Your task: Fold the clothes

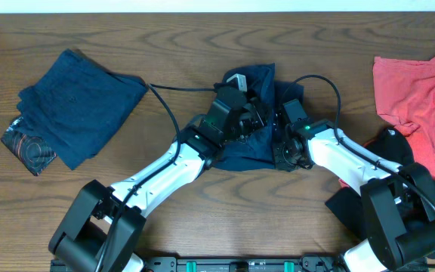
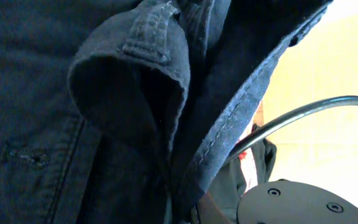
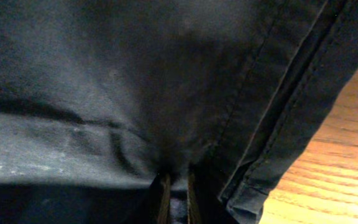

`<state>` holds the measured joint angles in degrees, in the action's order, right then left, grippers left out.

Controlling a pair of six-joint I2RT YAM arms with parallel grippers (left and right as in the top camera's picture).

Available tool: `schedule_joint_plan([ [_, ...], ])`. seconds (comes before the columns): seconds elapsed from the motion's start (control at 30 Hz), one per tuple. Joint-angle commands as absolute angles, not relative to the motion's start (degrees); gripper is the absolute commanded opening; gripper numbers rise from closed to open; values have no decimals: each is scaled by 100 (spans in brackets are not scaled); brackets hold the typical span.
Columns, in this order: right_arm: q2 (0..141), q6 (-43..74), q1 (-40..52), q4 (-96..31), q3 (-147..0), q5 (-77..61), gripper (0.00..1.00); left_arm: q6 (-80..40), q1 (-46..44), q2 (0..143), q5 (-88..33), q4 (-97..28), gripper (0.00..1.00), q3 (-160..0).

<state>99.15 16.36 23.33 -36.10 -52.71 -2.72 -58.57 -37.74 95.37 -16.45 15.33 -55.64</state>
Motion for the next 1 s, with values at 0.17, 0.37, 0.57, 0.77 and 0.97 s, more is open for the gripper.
schedule_joint_plan([
  [0.17,10047,2274,2215,-3981,-5199,-552,11,-5857,-3844,9548,-1406,1597,7,-5690],
  [0.37,9164,2084,1629,-4519,-5782,-228,18,-5859,-3850,9550,-1402,1599,7,-5690],
  [0.57,8458,1966,1304,-4613,-5931,-126,26,-5859,-3850,9550,-1404,1597,12,-5690],
  [0.77,8313,1966,1170,-4729,-5931,23,26,-5857,-3997,9550,-1406,1597,17,-5688],
  [0.97,8313,1914,1081,-4598,-5931,23,31,-4692,-3870,9511,-1881,1935,41,-5690],
])
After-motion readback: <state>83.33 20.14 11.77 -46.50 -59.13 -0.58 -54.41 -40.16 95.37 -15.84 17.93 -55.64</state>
